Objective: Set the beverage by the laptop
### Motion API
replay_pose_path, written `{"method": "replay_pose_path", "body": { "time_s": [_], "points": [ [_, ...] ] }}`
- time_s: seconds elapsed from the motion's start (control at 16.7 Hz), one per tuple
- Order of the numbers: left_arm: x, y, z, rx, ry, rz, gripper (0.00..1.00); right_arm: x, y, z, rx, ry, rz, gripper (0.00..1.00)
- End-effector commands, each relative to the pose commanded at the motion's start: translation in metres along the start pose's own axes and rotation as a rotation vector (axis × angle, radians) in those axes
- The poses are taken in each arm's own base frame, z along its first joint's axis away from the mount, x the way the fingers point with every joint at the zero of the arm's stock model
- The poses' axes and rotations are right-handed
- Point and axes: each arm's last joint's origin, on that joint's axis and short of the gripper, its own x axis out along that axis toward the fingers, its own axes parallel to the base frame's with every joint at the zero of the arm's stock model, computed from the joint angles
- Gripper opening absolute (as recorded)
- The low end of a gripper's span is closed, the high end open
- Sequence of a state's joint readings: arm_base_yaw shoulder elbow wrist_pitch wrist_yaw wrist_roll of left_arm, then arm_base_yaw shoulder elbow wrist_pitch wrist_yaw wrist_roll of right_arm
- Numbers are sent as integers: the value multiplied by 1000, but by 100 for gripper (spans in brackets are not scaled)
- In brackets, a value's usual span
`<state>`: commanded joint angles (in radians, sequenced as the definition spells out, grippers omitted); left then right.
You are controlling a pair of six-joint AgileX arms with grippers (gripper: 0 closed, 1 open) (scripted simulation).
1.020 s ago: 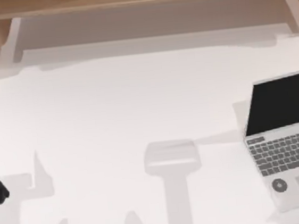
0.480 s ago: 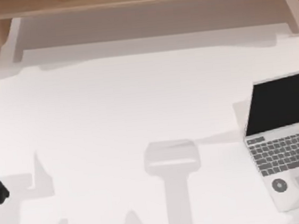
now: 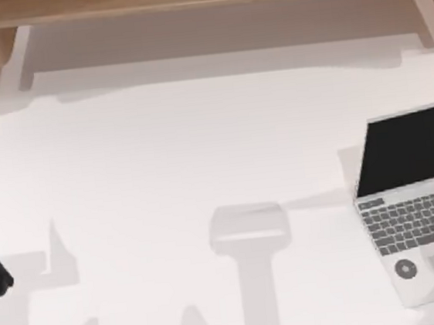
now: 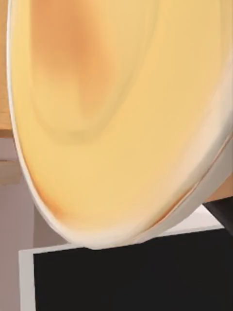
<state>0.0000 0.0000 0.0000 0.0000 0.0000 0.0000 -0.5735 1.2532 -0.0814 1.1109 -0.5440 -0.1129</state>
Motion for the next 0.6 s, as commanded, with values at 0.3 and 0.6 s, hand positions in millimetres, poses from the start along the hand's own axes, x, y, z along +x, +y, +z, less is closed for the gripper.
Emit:
{"method": "replay_pose_path", "body": {
  "time_s": [0.3, 0.6],
  "points": [
    [0, 0, 0, 0, 0, 0, 100, 0, 0, 0, 0, 0, 0, 75],
    [0, 0, 0, 0, 0, 0, 100, 0, 0, 0, 0, 0, 0, 100]
  ]
}}
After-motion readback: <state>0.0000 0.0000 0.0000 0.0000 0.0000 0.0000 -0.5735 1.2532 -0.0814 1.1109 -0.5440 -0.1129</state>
